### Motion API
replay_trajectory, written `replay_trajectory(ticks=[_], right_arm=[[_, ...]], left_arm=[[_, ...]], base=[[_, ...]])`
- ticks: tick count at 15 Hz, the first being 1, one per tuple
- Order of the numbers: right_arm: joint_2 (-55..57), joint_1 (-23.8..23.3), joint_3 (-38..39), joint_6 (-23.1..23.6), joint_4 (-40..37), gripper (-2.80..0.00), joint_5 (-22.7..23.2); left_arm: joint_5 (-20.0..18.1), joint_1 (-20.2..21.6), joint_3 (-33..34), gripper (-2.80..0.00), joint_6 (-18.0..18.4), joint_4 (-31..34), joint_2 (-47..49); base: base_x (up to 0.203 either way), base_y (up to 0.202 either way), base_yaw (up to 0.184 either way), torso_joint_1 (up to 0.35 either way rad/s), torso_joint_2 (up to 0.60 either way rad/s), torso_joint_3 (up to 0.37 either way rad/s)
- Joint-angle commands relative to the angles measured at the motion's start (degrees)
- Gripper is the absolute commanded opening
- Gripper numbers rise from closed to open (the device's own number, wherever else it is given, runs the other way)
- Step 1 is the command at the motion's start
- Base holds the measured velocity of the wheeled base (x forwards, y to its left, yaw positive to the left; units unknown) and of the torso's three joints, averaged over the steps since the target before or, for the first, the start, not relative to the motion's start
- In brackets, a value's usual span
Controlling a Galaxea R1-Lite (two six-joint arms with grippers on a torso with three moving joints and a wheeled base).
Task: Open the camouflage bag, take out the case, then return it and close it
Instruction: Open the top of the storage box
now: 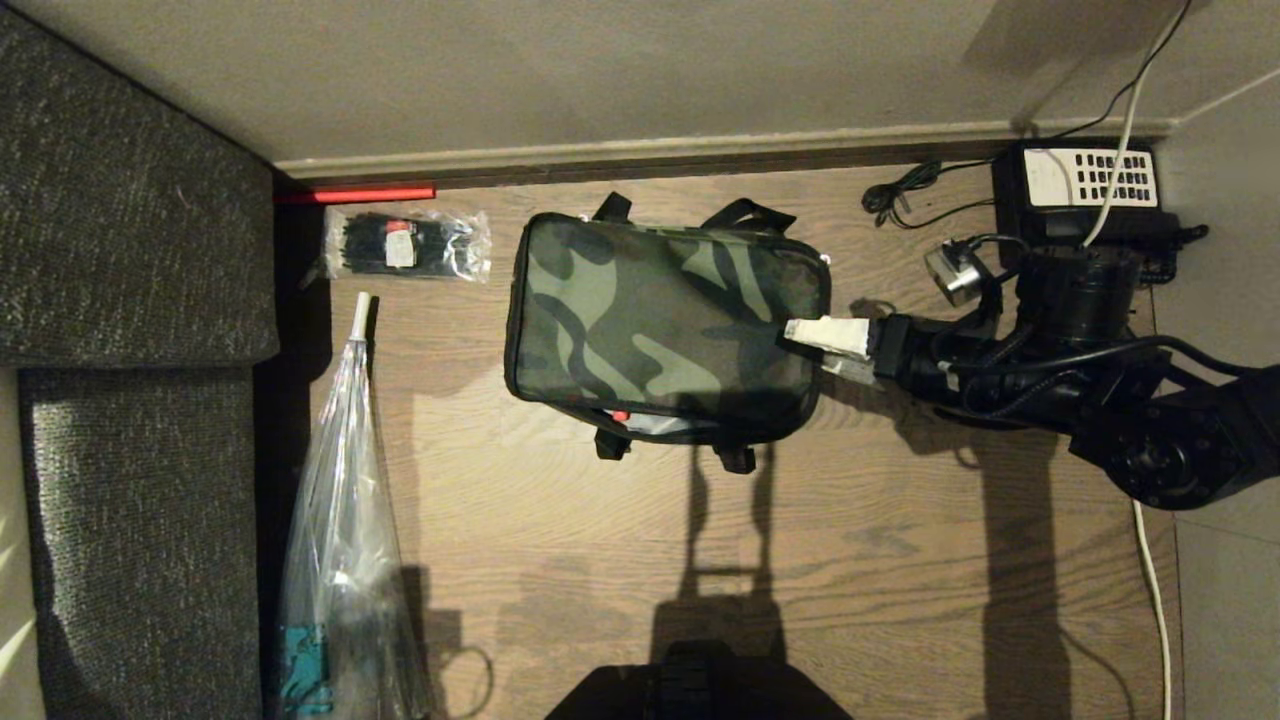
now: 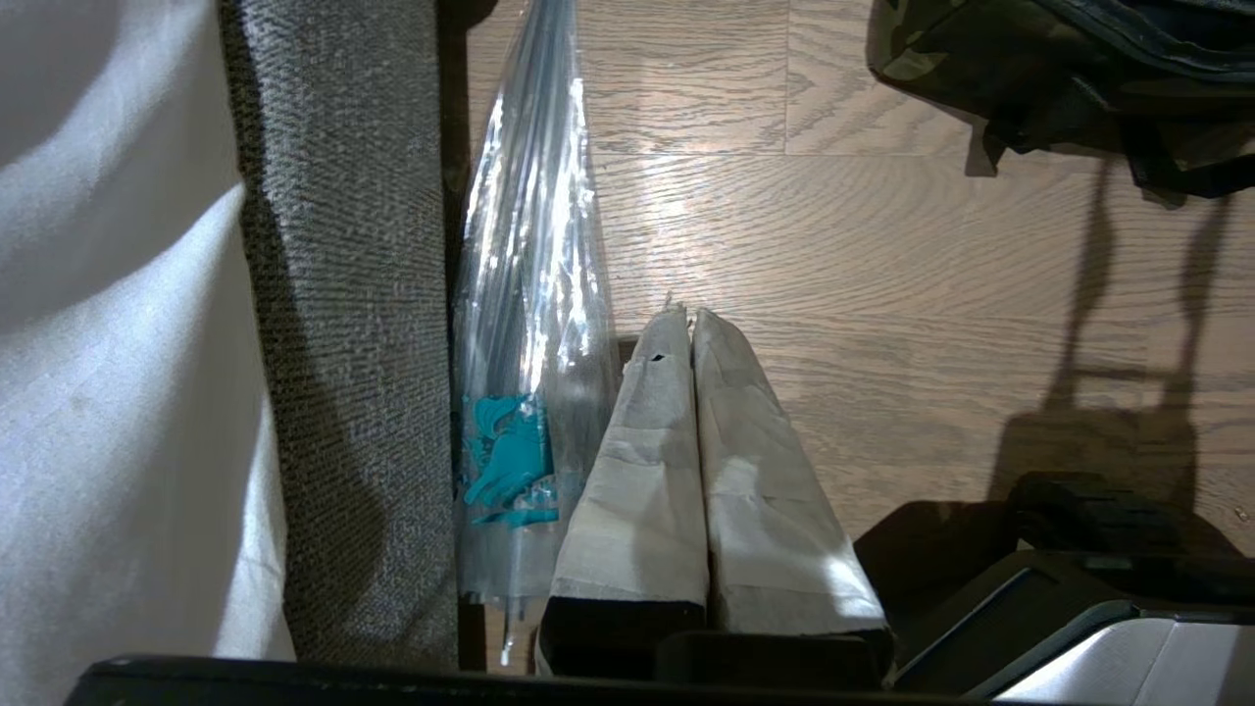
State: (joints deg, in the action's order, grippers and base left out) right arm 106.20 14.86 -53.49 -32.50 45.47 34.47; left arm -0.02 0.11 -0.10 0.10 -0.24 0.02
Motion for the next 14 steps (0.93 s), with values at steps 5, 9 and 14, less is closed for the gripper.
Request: replay_trajectory(ticks=[5,9,14], right_arm=[[-0.2,-6.0,0.2,3.8,-0.6,0.00,2.7],[0.5,-5.3,0.1,3.6,-1.4,0.00,3.0],[1.9,-2.7,-1.2,2.8,-0.8,0.00,2.7]], left_arm=[[0.0,0.1,0.0,-2.80,0.0,0.0,-0.1],[0.0,0.1,0.0,-2.80,0.0,0.0,-0.1],[0.0,0.1,0.0,-2.80,0.0,0.0,-0.1]], base=[[0.000,0.000,0.000,0.000,0.00,0.000],[0.000,0.000,0.000,0.000,0.00,0.000],[0.000,0.000,0.000,0.000,0.00,0.000]])
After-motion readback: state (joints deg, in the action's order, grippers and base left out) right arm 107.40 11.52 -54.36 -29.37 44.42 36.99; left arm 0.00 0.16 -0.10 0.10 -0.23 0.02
